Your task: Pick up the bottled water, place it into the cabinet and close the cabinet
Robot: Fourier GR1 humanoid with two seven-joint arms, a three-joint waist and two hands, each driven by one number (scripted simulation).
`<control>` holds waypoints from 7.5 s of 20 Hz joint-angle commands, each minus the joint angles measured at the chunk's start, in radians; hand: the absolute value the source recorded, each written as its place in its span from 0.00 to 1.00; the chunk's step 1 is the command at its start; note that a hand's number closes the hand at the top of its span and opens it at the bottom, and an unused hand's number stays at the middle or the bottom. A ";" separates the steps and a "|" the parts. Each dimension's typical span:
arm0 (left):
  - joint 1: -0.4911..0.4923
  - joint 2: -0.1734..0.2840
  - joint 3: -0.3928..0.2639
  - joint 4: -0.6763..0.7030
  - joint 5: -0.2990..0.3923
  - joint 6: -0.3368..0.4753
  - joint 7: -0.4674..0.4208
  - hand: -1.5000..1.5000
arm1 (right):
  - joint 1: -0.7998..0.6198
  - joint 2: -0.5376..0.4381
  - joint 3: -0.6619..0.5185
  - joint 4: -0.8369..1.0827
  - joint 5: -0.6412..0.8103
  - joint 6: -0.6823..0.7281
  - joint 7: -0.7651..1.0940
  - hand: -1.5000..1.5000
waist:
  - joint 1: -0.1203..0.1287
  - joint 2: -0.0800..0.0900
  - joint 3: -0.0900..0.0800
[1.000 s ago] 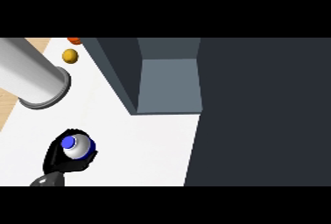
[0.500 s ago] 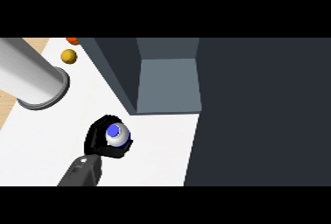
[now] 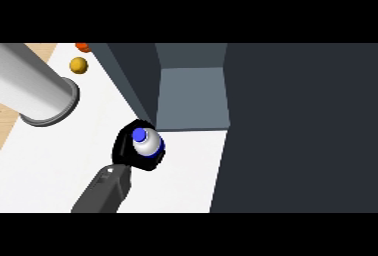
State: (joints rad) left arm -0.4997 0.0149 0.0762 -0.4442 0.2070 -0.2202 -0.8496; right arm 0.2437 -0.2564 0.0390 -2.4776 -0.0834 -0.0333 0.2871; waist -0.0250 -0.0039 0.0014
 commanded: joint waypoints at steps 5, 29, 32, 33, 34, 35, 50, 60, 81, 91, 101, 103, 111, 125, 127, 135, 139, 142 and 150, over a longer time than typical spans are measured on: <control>-0.109 -0.013 -0.164 -0.075 0.218 0.079 0.111 1.00 | 0.021 0.017 -0.121 0.001 -0.196 0.066 -0.024 0.00 | -0.027 -0.002 -0.001; -0.213 -0.010 -0.347 -0.198 0.349 0.495 0.247 1.00 | -0.052 -0.060 -0.344 0.166 -0.418 0.232 -0.077 0.00 | -0.107 0.005 0.002; -0.212 -0.010 -0.369 -0.217 0.335 0.552 0.241 1.00 | -0.042 -0.059 -0.348 0.194 -0.431 0.245 -0.081 0.00 | -0.102 0.005 0.003; -0.211 -0.010 -0.373 -0.207 0.333 0.576 0.241 1.00 | -0.053 -0.054 -0.344 0.186 -0.444 0.255 -0.097 0.00 | -0.118 0.008 0.003; -0.198 -0.010 -0.371 -0.202 0.350 0.582 0.239 1.00 | -0.050 -0.067 -0.354 0.184 -0.458 0.260 -0.083 0.00 | -0.118 0.010 0.001; -0.201 -0.010 -0.370 -0.201 0.352 0.594 0.252 1.00 | -0.043 -0.063 -0.353 0.179 -0.457 0.253 -0.075 0.00 | -0.110 0.010 0.000; -0.180 0.018 -0.368 -0.172 0.353 0.769 0.227 1.00 | -0.085 -0.119 -0.426 0.256 -0.561 0.307 -0.083 0.00 | -0.136 0.031 -0.002; -0.156 0.017 -0.302 -0.207 0.449 0.726 0.207 1.00 | -0.106 -0.135 -0.450 0.285 -0.592 0.328 -0.094 0.00 | -0.153 0.037 -0.005; -0.202 0.083 -0.317 -0.183 0.435 0.804 0.237 0.00 | -0.131 -0.148 -0.446 0.327 -0.630 0.369 -0.099 0.00 | -0.210 0.045 -0.005; -0.209 0.118 -0.377 -0.191 0.392 0.762 0.220 0.00 | -0.147 -0.155 -0.439 0.344 -0.632 0.391 -0.107 0.00 | -0.220 0.044 -0.004; -0.232 0.122 -0.398 -0.217 0.385 0.689 0.175 1.00 | -0.146 -0.161 -0.439 0.339 -0.619 0.396 -0.104 0.00 | -0.191 0.027 -0.006; -0.228 0.096 -0.404 -0.213 0.381 0.689 0.150 1.00 | -0.150 -0.176 -0.451 0.345 -0.638 0.404 -0.098 0.00 | -0.186 0.024 -0.007; -0.240 0.041 -0.396 -0.184 0.409 0.608 0.155 1.00 | -0.124 -0.178 -0.461 0.331 -0.625 0.422 -0.101 0.00 | -0.118 0.006 -0.004; -0.171 -0.009 -0.392 -0.138 0.473 0.377 0.108 1.00 | -0.069 -0.198 -0.439 0.249 -0.634 0.455 -0.056 1.00 | -0.055 -0.004 -0.006; -0.118 -0.009 -0.412 -0.135 0.473 0.312 0.091 1.00 | -0.055 -0.213 -0.442 0.216 -0.660 0.471 -0.044 1.00 | -0.050 -0.010 -0.007; -0.056 -0.005 -0.464 -0.175 0.433 0.213 0.068 0.00 | 0.001 -0.186 -0.404 0.094 -0.667 0.430 0.007 1.00 | 0.006 -0.017 -0.002; 0.046 0.046 -0.499 -0.279 0.429 0.142 0.087 0.00 | 0.032 -0.166 -0.406 0.054 -0.656 0.407 0.010 1.00 | 0.028 -0.017 -0.001; 0.163 0.114 -0.545 -0.405 0.426 0.060 0.113 0.00 | 0.019 -0.222 -0.433 0.044 -0.639 0.448 0.007 1.00 | 0.048 -0.021 0.000; 0.396 0.329 -0.502 -0.740 0.470 0.096 0.166 0.00 | 0.080 -0.183 -0.220 -0.132 -0.646 0.381 0.087 1.00 | 0.051 -0.019 -0.002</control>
State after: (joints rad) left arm -0.2009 0.2485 -0.4454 -1.0548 0.6588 -0.1115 -0.6928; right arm 0.2723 -0.4614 -0.2431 -2.3452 -0.7600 0.4131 0.3017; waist 0.0208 -0.0224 -0.0001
